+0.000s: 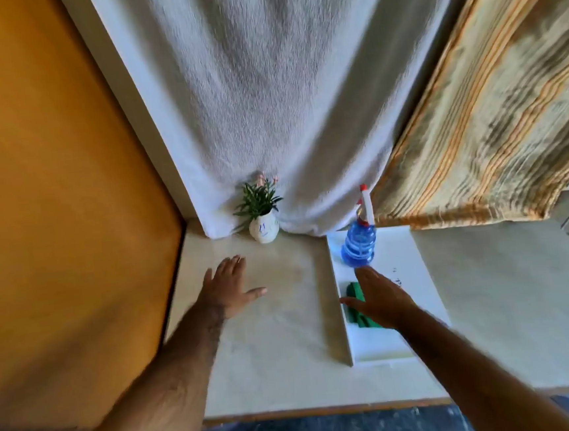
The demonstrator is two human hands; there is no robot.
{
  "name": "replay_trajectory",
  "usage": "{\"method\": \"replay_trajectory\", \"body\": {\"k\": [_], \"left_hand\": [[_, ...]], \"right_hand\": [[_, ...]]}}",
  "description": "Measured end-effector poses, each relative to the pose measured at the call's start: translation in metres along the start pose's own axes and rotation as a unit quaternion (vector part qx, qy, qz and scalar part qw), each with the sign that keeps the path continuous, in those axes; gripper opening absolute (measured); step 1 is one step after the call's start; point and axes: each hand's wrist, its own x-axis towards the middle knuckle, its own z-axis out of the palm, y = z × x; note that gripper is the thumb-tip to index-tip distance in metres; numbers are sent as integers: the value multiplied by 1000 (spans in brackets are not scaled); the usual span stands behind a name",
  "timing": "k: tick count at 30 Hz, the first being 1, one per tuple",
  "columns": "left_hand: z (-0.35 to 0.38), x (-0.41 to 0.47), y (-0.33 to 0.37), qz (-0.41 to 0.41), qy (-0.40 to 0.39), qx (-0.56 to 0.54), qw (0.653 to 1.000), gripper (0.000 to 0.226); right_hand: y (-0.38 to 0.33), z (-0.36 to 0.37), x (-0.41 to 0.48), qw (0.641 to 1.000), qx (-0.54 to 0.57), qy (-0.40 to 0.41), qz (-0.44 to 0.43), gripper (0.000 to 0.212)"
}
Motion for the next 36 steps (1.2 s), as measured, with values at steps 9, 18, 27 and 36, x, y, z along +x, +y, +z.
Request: {"method": "replay_trajectory", "body": {"k": [9, 18, 27, 36], "left_hand": [[109, -10, -31, -21, -7, 43, 999, 105], [139, -14, -39, 23, 70, 7, 997, 109], [149, -11, -45, 37, 102, 33, 994, 108], [164, -7, -54, 31, 129, 53, 990, 98]], "right_hand": [[23, 92, -21, 999, -32, 1, 32, 109], [8, 40, 16, 977, 85, 171, 90, 105], [12, -51, 121, 859, 402, 312, 54, 63], [14, -25, 137, 807, 477, 343, 59, 36]]}}
